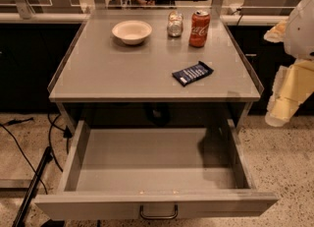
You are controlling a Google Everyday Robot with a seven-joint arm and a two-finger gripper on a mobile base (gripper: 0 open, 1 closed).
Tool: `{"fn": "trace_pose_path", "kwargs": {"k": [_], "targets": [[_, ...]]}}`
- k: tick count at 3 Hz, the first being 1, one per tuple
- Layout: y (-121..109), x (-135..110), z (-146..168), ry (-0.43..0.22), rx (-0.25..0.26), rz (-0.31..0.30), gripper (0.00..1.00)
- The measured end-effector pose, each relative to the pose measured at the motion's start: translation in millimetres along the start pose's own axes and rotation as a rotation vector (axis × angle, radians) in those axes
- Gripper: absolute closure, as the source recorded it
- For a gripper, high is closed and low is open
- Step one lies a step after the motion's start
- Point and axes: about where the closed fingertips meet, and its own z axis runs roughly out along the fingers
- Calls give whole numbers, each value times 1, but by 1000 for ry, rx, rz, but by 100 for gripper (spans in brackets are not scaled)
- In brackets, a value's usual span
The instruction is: Place rxbar blueberry into top drawer
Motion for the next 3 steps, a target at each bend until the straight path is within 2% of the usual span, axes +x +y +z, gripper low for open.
{"fn": "trace_pose_path", "kwargs": {"k": [1,2,3], "targets": [[-2,-1,0,-1,5,7,0],[-15,-7,3,-5,46,65,0],[-43,-18,16,8,127,180,0]]}}
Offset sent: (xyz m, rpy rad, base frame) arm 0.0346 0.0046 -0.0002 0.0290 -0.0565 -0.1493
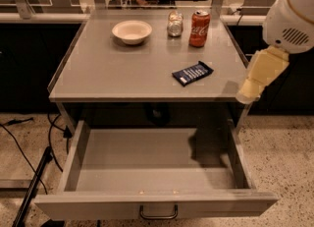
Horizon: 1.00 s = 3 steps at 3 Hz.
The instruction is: Place rxbar blueberry into top drawer
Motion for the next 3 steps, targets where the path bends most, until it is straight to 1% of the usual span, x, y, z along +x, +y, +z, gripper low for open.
{"fn": "trace_pose_path", "kwargs": {"k": [1,2,3], "targets": [[-16,-6,13,12,52,132,0],[-17,1,26,-52,120,335,0],[-25,-10,21,-89,146,328,0]]}}
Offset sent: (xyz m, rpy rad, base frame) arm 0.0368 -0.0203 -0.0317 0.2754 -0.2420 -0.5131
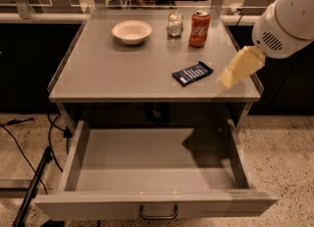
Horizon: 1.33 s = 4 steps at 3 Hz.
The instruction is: Place rxbar blueberry into top drawer
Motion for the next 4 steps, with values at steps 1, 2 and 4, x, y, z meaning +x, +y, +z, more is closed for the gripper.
{"fn": "trace_pose_path", "kwargs": {"k": [1,2,4], "targets": [[2,15,15,10,14,47,0],[-1,16,32,-23,36,112,0],[-4,-10,59,-174,58,265,0]]}}
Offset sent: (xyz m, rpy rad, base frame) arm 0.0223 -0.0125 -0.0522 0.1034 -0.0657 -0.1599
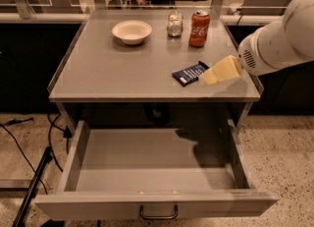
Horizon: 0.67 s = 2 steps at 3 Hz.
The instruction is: Place rxbar blueberry into top drawer
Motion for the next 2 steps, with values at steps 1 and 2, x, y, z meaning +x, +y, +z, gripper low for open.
{"fn": "trace_pose_path", "kwargs": {"k": [1,2], "targets": [[8,-13,20,-94,-54,28,0],[8,-14,20,-107,-55,30,0]]}}
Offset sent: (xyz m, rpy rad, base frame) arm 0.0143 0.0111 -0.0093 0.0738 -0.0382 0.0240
